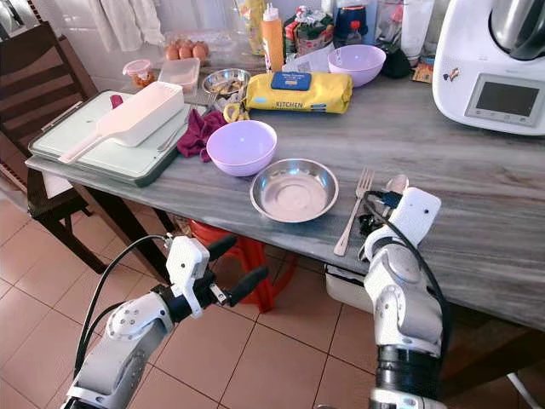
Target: Setting the table
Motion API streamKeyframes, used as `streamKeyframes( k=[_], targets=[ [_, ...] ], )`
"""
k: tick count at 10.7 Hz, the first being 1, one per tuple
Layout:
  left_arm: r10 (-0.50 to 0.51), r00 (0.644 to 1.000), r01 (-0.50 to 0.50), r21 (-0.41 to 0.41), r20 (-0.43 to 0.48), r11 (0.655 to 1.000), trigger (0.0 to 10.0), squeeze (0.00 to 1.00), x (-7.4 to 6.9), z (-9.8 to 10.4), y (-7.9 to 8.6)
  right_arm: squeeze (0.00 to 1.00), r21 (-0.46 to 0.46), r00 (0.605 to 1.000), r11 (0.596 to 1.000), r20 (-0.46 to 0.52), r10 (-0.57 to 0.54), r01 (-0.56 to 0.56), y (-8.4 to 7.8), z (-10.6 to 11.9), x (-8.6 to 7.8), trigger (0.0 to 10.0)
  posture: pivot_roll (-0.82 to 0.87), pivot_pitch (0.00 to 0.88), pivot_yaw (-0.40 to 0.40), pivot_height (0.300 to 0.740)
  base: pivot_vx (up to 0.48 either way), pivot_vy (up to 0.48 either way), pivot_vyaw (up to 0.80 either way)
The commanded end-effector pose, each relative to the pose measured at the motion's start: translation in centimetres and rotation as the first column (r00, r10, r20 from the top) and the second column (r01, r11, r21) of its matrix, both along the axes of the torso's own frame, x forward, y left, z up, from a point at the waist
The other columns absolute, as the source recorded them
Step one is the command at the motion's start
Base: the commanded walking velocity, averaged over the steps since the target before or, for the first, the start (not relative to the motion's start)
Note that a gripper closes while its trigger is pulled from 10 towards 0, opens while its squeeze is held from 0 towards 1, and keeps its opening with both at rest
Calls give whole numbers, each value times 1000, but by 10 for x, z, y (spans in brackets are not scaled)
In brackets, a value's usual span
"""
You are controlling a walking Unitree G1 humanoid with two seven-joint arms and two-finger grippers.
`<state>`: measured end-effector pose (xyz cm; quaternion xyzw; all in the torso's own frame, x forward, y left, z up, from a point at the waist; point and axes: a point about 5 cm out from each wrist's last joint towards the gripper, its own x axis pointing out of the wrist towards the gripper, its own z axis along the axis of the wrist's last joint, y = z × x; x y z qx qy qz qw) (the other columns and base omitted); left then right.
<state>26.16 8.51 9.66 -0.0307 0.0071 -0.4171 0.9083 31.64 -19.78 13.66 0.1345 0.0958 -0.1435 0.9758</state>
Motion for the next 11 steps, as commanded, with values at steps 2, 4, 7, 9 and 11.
streamKeyframes(
  k=[2, 4, 7, 9, 11],
  targets=[
    [3, 1000, -3, 15, 5, 1000, 10000, 0, 1, -1, 2, 1000, -18, 999, 999, -14, 32, -32, 6, -2, -7, 10000, -170, 89, 104, 740, 0, 0, 0],
    [3, 1000, -3, 17, 4, 1000, 10000, 0, 0, -1, 2, 1000, -52, 998, 998, -39, 42, -44, 7, -3, -13, 10000, -172, 91, 104, 740, 0, 0, 0],
    [1, 1000, -1, 17, 0, 1000, 10000, 0, 2, -2, 2, 600, -122, 997, 992, -76, 32, -41, 0, -4, -26, 10000, -178, 93, 105, 740, 0, 0, 0],
    [-1, 1000, 1, 20, 0, 1000, 10000, 0, 3, -3, 2, 0, -143, 993, 988, -114, 38, -54, 0, -9, -35, 10000, -183, 94, 105, 740, 0, 0, 0],
    [-6, 1000, 6, 21, 0, 1000, 10000, 0, 3, -3, 1, 0, -144, 989, 987, -138, 52, -72, 2, -11, -38, 10000, -187, 95, 106, 740, 0, 0, 0]
  ],
)
